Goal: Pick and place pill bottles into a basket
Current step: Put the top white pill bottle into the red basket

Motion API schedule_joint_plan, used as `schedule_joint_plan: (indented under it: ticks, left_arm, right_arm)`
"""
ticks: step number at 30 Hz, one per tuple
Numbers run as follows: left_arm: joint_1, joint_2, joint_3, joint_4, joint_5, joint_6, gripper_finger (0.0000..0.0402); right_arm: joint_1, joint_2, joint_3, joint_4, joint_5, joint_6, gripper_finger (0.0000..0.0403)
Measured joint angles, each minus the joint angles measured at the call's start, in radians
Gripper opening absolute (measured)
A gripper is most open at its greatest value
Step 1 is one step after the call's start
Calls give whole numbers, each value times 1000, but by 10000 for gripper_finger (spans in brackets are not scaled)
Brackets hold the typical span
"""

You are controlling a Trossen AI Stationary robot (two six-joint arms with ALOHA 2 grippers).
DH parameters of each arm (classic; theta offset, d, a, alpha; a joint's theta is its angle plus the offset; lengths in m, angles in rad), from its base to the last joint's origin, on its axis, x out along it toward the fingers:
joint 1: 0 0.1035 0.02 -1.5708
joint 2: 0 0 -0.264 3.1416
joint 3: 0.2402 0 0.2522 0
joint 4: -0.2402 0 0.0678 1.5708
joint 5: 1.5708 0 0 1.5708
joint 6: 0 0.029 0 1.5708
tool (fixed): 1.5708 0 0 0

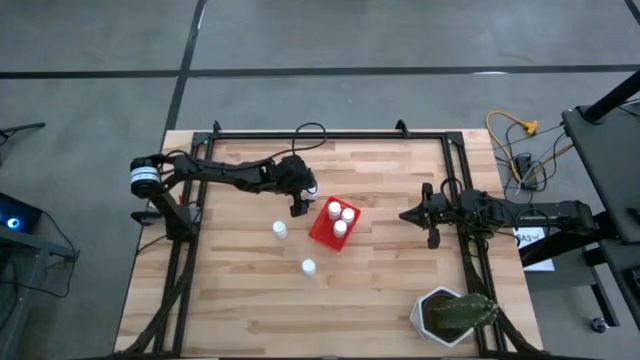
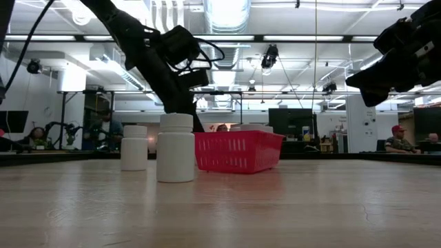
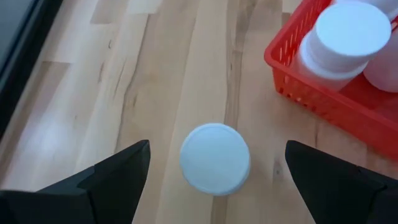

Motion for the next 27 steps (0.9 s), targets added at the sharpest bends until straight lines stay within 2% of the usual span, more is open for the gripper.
schedule_joint_plan:
  ticks: [11, 27]
  left_arm:
    - [5, 27, 3, 5, 12, -32, 355]
    - [70, 24, 3, 18, 130, -62, 354]
  right_arm:
    - [0, 1, 0, -2, 0, 20, 9]
    - [0, 1, 0, -3, 0, 17, 9]
